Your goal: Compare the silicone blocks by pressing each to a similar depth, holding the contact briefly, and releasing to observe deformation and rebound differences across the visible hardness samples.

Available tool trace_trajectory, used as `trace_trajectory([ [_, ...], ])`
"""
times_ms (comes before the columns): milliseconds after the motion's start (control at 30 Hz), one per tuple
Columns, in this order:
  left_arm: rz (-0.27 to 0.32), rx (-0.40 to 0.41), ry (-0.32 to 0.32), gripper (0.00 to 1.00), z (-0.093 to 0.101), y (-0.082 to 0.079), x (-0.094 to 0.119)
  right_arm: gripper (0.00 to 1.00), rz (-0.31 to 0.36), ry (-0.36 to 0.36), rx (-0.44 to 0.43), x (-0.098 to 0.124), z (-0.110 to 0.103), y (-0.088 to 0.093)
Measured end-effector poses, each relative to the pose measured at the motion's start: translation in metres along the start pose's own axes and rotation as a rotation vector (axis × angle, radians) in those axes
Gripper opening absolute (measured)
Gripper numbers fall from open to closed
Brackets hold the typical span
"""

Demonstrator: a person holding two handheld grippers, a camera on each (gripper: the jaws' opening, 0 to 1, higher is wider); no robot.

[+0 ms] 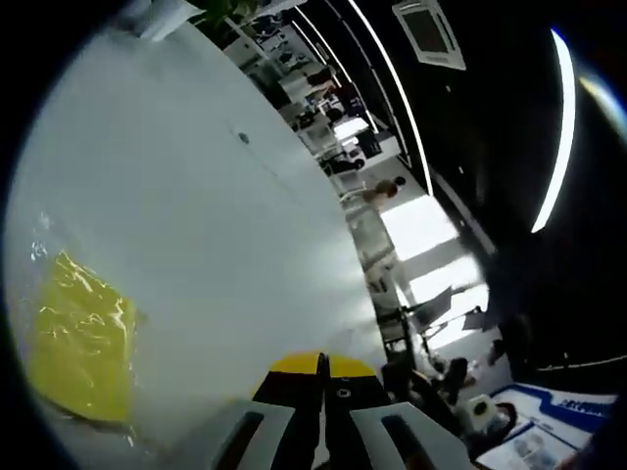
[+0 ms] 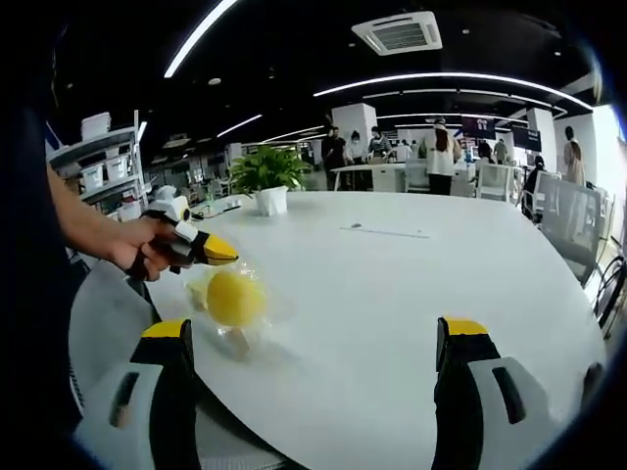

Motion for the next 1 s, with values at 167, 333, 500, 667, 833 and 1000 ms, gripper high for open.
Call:
trace_trajectory([
  [167,0.023,0.006,-0.046,0.00,-0.012,-0.002,-0.008,0.97,-0.002,-0.001,-0.004,-0.001,-0.002,0.001],
  [333,0.037,0.005,-0.092,0.00,-0.024,-0.003,-0.011,0.97,-0.005,-0.001,-0.004,-0.002,-0.004,0.002],
  [500,0.016,-0.030,-0.113,0.00,-0.028,-0.002,-0.013,0.97,-0.003,0.002,-0.009,-0.002,-0.004,0.003],
  [667,0.013,-0.063,-0.153,0.00,-0.034,0.004,-0.016,0.97,-0.008,0.003,-0.013,-0.002,-0.003,0.004],
  [833,0.003,-0.077,-0.169,0.00,-0.038,0.009,-0.017,0.97,-0.008,0.006,-0.012,-0.001,-0.002,0.003],
  [1000,-0.002,-0.093,-0.186,0.00,-0.044,0.009,-0.018,0.97,-0.013,0.012,-0.018,0.001,-0.001,0.005],
])
Point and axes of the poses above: the point that each gripper's makers call its tool centre point, and the gripper's own axes: x roughly backward along the fingers, z roughly to its right, y roughly out of its underside, the point moved 8 cm from there along x, roughly backward along the fingers, and after that the axes turned 12 degrees about z, right-handed, at the moved point
